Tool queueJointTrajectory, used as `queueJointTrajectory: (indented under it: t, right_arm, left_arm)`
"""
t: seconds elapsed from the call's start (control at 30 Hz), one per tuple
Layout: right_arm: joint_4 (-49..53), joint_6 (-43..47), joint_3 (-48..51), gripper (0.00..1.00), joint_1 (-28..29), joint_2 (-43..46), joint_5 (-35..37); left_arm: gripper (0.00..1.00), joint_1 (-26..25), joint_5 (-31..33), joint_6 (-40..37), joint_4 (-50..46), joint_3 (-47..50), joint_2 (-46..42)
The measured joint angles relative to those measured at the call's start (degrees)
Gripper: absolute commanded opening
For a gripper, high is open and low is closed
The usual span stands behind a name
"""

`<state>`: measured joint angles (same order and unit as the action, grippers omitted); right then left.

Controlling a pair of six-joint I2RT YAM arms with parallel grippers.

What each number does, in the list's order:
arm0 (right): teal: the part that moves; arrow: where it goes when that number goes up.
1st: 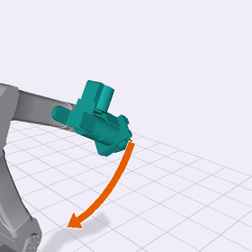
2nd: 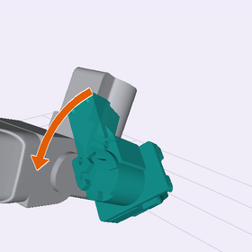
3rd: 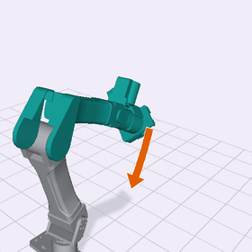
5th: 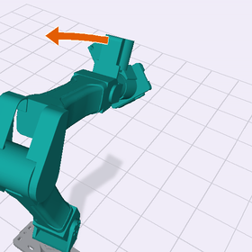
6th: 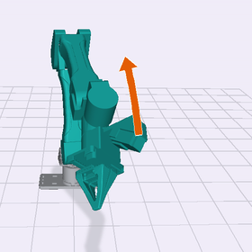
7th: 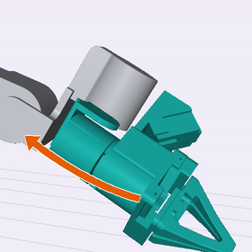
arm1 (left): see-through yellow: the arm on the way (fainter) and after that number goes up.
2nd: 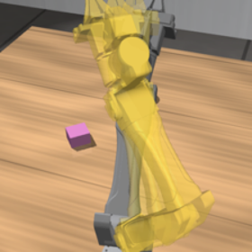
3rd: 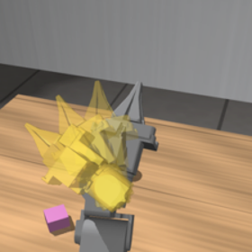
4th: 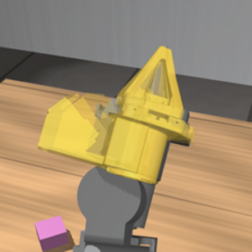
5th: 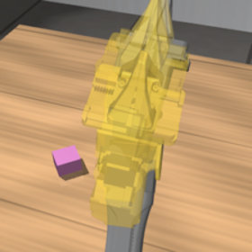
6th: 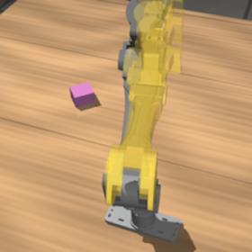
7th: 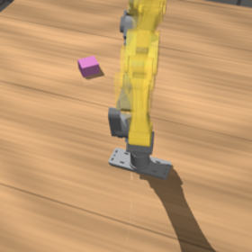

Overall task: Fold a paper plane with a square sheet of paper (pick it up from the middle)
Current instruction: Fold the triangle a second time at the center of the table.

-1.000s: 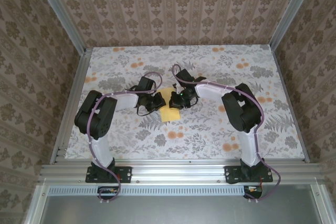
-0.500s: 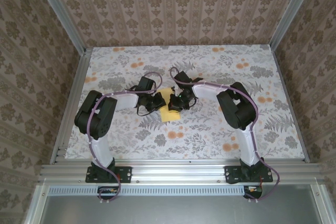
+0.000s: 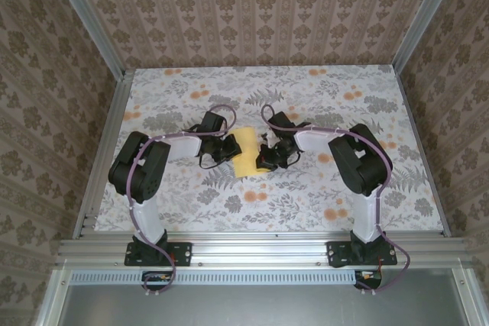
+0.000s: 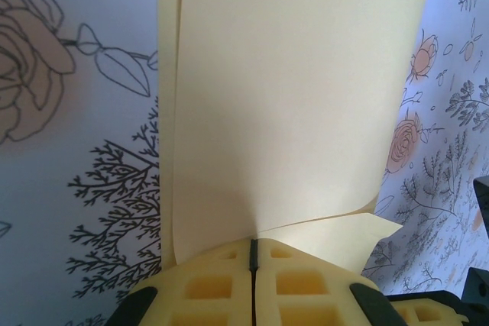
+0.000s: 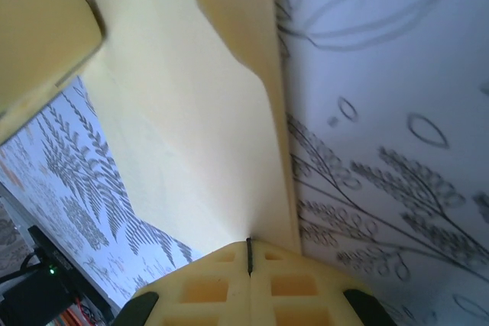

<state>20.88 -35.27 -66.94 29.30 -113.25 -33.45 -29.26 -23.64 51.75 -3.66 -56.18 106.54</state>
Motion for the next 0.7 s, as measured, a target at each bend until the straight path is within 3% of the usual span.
queueJointTrajectory:
  t: [0.33, 0.53, 0.7]
  right_arm:
    - [1.51, 1.92, 6.56, 0.07, -2.84, 5.42, -0.09]
    - [3.1, 2.58, 4.87, 0.25, -3.43, 11.45, 2.4]
    - [3.76, 4.63, -2.86, 0.27, -2.62, 11.19, 7.48]
  left_arm:
    - [0.11, -0.02, -0.04, -0.57, -0.83, -0.57, 0.17]
    - [0.3, 0.0, 0.79, -1.75, -3.28, -2.67, -0.11]
    - [0.44, 0.07, 2.58, -2.34, -6.54, -4.37, -4.28]
